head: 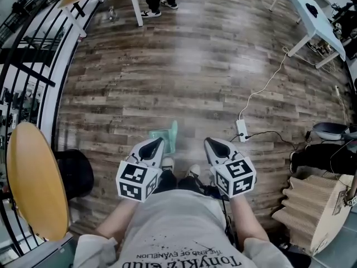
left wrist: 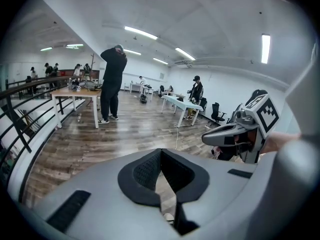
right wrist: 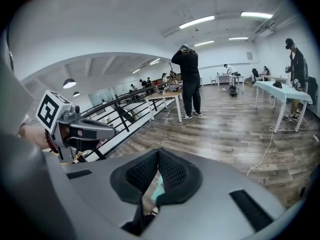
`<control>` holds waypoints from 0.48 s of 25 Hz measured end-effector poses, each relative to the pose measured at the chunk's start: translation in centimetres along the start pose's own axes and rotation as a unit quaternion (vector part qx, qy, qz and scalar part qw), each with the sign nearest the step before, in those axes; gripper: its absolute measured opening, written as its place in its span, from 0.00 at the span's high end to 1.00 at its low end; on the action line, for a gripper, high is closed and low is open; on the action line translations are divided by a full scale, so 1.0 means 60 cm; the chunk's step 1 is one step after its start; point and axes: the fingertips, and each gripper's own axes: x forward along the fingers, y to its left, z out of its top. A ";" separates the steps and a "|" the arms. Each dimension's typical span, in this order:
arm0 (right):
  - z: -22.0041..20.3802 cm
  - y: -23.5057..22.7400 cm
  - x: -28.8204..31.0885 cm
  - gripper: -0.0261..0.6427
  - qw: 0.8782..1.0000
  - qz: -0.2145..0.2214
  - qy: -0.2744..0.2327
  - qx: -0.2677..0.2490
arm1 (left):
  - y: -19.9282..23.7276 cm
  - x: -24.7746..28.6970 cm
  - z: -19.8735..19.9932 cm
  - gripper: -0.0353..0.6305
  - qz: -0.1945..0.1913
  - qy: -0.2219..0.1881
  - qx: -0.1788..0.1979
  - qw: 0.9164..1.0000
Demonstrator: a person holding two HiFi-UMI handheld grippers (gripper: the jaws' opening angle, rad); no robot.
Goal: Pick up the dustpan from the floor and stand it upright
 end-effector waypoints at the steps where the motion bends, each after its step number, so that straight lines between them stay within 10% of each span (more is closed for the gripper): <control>1: -0.001 0.004 0.001 0.92 1.000 0.003 -0.001 -0.001 | -0.001 -0.002 -0.002 0.91 0.001 -0.001 0.000 1.000; 12: -0.009 0.027 0.009 0.92 1.000 0.021 0.001 -0.018 | 0.010 -0.015 -0.030 0.91 0.012 -0.008 -0.021 1.000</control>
